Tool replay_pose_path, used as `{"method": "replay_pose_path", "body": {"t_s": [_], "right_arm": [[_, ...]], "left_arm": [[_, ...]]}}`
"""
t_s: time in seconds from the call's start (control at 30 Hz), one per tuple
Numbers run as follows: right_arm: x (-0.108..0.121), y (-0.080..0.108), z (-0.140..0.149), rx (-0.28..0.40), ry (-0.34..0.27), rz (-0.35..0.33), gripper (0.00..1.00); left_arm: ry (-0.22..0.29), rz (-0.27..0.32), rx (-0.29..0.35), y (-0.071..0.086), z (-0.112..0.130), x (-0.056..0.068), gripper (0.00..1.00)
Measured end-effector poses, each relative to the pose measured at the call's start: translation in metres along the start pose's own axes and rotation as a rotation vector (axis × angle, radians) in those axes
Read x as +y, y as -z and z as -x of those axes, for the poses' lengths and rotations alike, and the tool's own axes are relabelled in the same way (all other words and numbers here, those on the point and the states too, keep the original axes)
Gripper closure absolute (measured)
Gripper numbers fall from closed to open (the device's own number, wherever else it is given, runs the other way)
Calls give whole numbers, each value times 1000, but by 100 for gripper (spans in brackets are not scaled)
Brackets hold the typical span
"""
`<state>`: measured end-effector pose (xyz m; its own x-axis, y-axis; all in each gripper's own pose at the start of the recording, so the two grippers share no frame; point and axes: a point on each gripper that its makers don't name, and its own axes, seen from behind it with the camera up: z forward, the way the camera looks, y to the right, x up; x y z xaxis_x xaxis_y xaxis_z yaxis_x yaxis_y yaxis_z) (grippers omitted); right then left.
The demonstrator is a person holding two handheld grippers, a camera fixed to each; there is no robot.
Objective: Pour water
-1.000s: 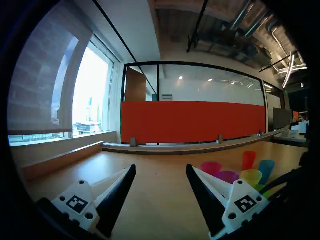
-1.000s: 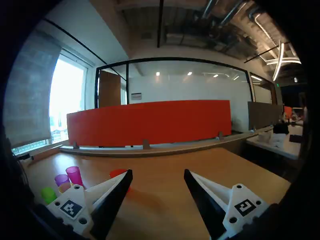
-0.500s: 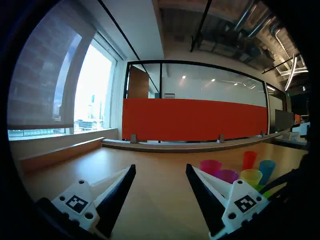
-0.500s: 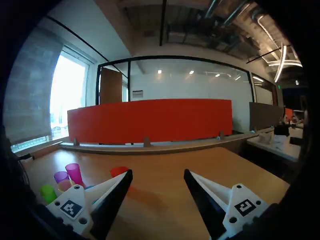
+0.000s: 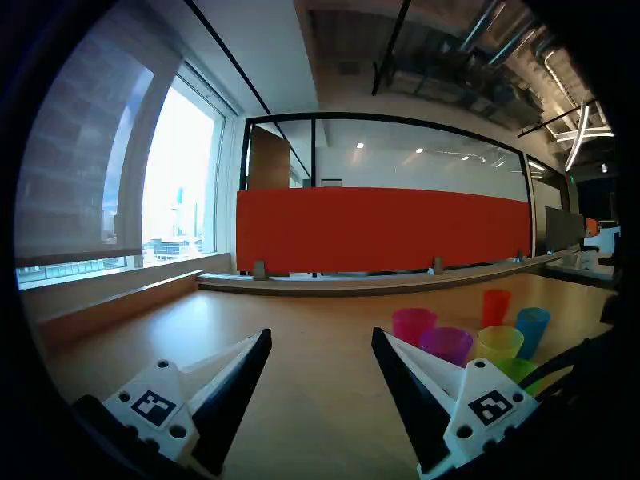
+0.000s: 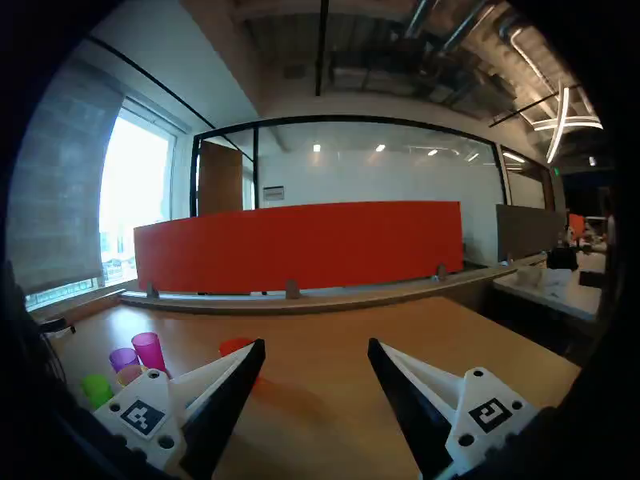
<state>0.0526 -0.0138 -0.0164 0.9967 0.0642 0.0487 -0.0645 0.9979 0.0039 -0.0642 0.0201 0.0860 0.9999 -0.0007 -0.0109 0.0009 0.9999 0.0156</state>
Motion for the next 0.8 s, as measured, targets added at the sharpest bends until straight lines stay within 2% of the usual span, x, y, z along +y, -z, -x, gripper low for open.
{"method": "replay_pose_path", "body": {"t_s": [0.4, 0.6, 0.8], "right_arm": [[3, 2, -4, 6, 10, -2, 1], [14, 2, -5, 22, 50, 23, 1], [15, -1, -2, 43, 115, 32, 1]], "left_arm": [[-2, 0, -3, -1, 0, -1, 7], [-2, 0, -3, -1, 0, -1, 7], [-2, 0, -4, -2, -2, -1, 7]]}}
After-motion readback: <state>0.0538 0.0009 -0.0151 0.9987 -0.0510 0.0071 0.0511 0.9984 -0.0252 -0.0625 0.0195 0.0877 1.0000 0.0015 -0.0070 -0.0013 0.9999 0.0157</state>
